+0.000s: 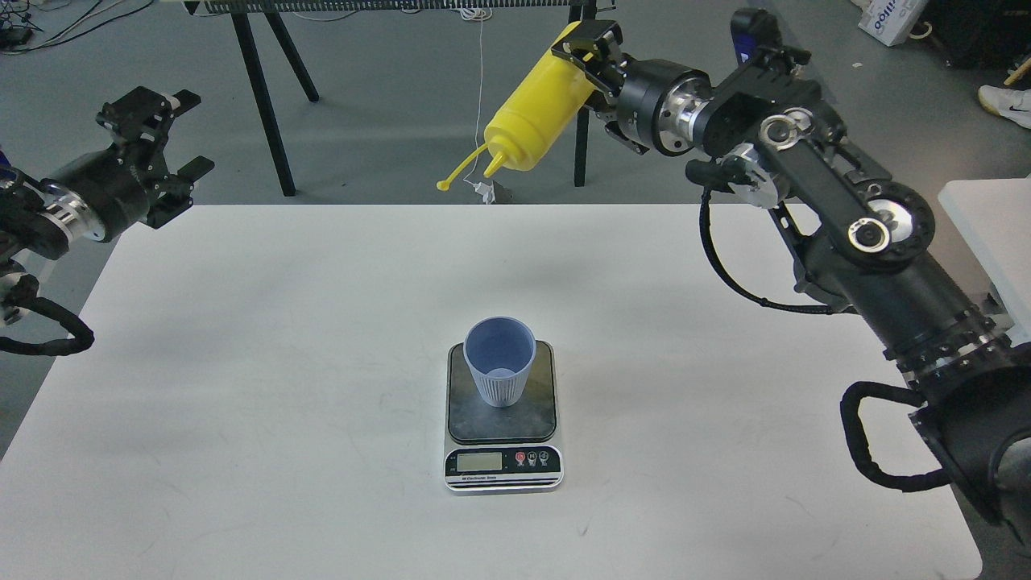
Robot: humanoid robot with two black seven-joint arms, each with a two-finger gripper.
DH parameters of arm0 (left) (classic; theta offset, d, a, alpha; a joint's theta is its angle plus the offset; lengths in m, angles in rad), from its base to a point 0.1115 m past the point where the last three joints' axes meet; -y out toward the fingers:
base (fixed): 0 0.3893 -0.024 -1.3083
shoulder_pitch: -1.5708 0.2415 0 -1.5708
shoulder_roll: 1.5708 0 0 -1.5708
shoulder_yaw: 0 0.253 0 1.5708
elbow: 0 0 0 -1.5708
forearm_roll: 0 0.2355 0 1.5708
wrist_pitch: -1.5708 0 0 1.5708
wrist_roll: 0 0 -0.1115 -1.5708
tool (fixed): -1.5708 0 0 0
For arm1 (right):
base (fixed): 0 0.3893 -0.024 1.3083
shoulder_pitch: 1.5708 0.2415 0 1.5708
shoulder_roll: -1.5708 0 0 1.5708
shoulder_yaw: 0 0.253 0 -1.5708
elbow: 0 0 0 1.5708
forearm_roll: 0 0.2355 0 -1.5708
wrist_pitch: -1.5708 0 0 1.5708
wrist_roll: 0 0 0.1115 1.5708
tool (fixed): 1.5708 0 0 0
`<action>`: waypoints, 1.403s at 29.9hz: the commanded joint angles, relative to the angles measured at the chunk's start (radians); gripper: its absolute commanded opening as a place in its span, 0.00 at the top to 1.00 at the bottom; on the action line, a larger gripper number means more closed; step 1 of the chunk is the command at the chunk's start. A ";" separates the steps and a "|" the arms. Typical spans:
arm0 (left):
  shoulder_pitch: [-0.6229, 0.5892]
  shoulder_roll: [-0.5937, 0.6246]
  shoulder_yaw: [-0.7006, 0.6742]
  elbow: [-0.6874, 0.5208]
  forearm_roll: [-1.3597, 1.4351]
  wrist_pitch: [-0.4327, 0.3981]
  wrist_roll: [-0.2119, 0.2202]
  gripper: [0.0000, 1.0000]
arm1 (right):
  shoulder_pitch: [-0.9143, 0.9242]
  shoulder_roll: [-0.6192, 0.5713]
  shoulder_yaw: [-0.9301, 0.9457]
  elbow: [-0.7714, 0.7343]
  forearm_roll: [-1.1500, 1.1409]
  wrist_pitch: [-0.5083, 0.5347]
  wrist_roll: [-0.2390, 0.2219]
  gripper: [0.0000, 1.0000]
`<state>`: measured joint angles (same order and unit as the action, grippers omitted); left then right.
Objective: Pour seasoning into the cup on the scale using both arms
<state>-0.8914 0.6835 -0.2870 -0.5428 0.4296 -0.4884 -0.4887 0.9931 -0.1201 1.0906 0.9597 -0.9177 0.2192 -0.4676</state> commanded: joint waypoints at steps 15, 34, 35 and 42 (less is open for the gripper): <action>-0.003 -0.016 0.005 0.000 0.001 0.000 0.000 0.03 | -0.602 -0.130 0.226 -0.148 1.185 0.163 -0.021 0.97; -0.003 -0.016 0.008 0.006 0.003 0.000 0.000 0.03 | -0.896 -0.073 0.207 -0.145 1.189 0.269 -0.021 0.91; -0.003 -0.016 0.008 0.004 0.003 0.000 0.000 0.03 | -0.898 -0.073 0.204 -0.145 1.189 0.269 -0.021 0.90; -0.003 -0.015 0.008 0.004 0.005 0.000 0.000 0.03 | -0.909 -0.073 0.196 -0.147 1.186 0.269 -0.021 0.66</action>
<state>-0.8944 0.6676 -0.2786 -0.5381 0.4341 -0.4886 -0.4887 0.0866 -0.1933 1.2898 0.8144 0.2715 0.4888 -0.4886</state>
